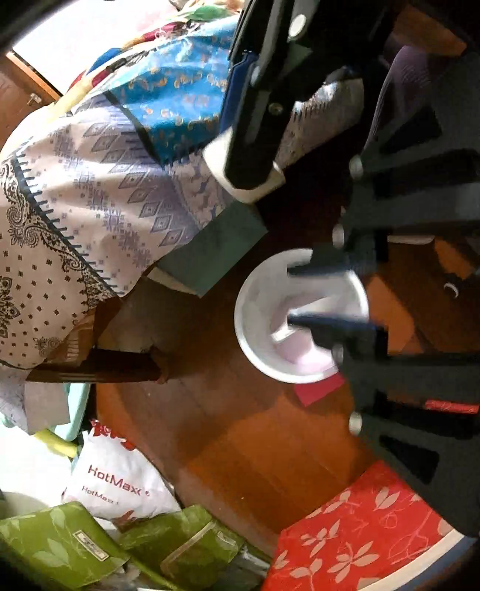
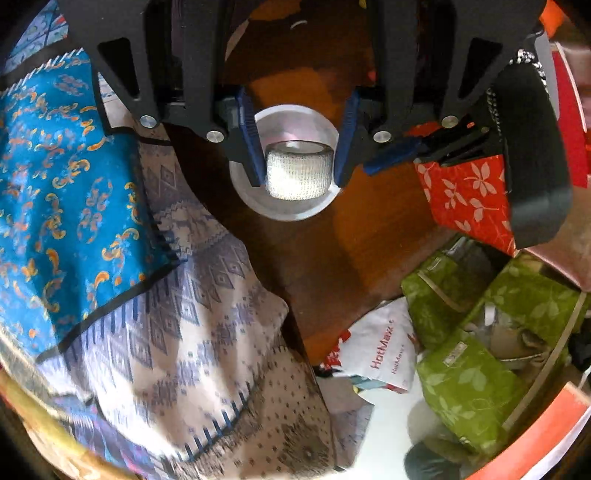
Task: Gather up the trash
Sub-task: 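Open the left gripper over the bin while the right opens to drop the tape roll, then raise both open grippers back toward the items on the bed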
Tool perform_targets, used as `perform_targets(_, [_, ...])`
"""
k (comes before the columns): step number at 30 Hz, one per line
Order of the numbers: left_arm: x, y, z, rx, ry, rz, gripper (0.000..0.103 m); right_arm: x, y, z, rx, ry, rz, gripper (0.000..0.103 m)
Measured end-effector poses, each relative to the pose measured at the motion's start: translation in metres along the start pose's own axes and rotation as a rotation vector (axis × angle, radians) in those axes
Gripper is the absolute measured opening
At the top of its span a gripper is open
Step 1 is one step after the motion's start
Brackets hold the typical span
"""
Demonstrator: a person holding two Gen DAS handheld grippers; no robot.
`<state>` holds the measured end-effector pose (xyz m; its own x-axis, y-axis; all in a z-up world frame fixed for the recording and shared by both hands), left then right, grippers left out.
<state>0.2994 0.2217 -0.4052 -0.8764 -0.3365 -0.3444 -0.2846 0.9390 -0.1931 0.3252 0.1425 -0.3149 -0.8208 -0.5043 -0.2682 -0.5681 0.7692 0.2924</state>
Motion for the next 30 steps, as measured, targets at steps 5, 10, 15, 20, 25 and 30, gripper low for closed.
perform_targets(5, [0.001,0.007,-0.005,-0.078,-0.008,-0.003,0.037,-0.001,-0.01,-0.002,-0.002,0.009,0.027,0.047])
perform_targets(10, [0.002,0.012,-0.027,-0.109,-0.032,-0.025,0.037,0.001,-0.014,-0.016,-0.01,-0.017,0.026,0.047])
perform_targets(15, [0.0,0.004,-0.062,-0.147,-0.084,0.003,0.037,0.007,-0.013,-0.044,0.036,-0.087,-0.014,0.047])
perform_targets(20, [-0.001,-0.012,-0.097,-0.165,-0.142,0.037,0.037,0.012,-0.011,-0.081,0.059,-0.171,-0.045,0.047])
perform_targets(25, [-0.003,-0.043,-0.137,-0.192,-0.216,0.089,0.037,0.018,-0.019,-0.126,0.048,-0.258,-0.029,0.047])
perform_targets(30, [-0.006,-0.081,-0.179,-0.18,-0.299,0.13,0.037,0.027,-0.032,-0.172,0.042,-0.348,-0.002,0.047])
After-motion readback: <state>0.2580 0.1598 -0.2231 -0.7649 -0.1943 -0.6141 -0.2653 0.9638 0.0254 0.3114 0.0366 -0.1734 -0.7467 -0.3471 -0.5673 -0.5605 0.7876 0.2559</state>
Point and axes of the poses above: each gripper's, at about its wrist camera, not at the fingertips, and z roughly the way its jaws point, y to its left, x to its underside, the point moved 5 cm from there along z, roughly the way its jaws point, and after that the axes turned 8 degrees about z, right-handed, at the moved point
